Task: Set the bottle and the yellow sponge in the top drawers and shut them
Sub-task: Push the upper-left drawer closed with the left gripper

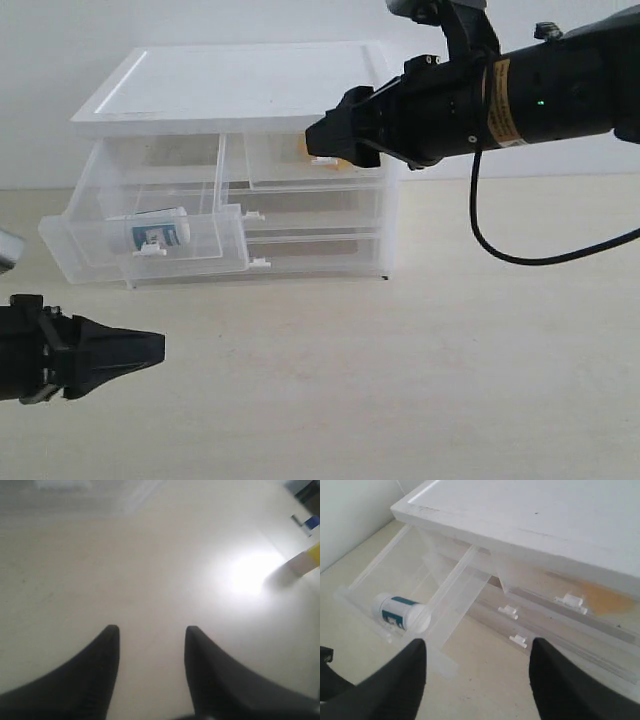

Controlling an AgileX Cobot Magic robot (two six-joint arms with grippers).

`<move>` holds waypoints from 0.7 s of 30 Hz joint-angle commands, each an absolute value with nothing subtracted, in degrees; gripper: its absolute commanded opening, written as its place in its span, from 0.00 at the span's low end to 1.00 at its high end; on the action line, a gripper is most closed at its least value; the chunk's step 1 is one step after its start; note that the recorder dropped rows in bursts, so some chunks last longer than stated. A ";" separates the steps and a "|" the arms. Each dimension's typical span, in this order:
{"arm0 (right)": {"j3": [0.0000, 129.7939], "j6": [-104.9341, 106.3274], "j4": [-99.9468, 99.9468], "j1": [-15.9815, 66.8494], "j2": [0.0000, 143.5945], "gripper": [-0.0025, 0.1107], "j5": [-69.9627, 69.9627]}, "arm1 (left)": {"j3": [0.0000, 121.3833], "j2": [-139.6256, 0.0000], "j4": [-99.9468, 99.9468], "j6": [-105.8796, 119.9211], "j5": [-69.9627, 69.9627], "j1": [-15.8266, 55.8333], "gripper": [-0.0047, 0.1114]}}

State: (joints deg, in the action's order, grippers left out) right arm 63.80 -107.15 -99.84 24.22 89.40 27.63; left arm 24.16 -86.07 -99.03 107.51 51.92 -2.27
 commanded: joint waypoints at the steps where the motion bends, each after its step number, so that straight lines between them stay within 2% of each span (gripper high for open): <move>1: 62.83 -106.34 -99.95 23.90 88.33 0.49 27.84 | 26.45 -85.03 -99.95 103.59 42.11 4.29 0.38; 6: 62.68 -106.34 -99.95 23.90 88.55 0.46 28.09 | 31.91 -81.22 -99.93 95.72 25.93 13.06 0.37; 10: 62.68 -106.34 -99.95 23.90 88.55 0.46 27.61 | 35.71 -77.78 -89.06 83.24 18.44 17.99 0.32; 15: 62.68 -106.34 -99.95 23.90 88.55 0.46 27.70 | 38.63 -76.60 -68.96 64.41 14.30 19.23 0.33; 17: 62.68 -106.19 -99.95 23.90 88.55 0.46 27.86 | 38.67 -76.60 -66.48 61.94 14.69 19.23 0.43; 19: 62.68 -106.19 -99.95 23.90 88.55 0.46 27.97 | 38.93 -76.60 -66.48 59.23 16.98 19.23 0.58; 21: 62.68 -106.19 -99.95 23.90 88.55 0.46 28.21 | 39.02 -76.60 -66.59 58.27 15.22 19.23 0.59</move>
State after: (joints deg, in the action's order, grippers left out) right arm 62.77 -106.57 -99.84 24.12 89.00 27.85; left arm 38.55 -76.85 -66.96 59.93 16.01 18.85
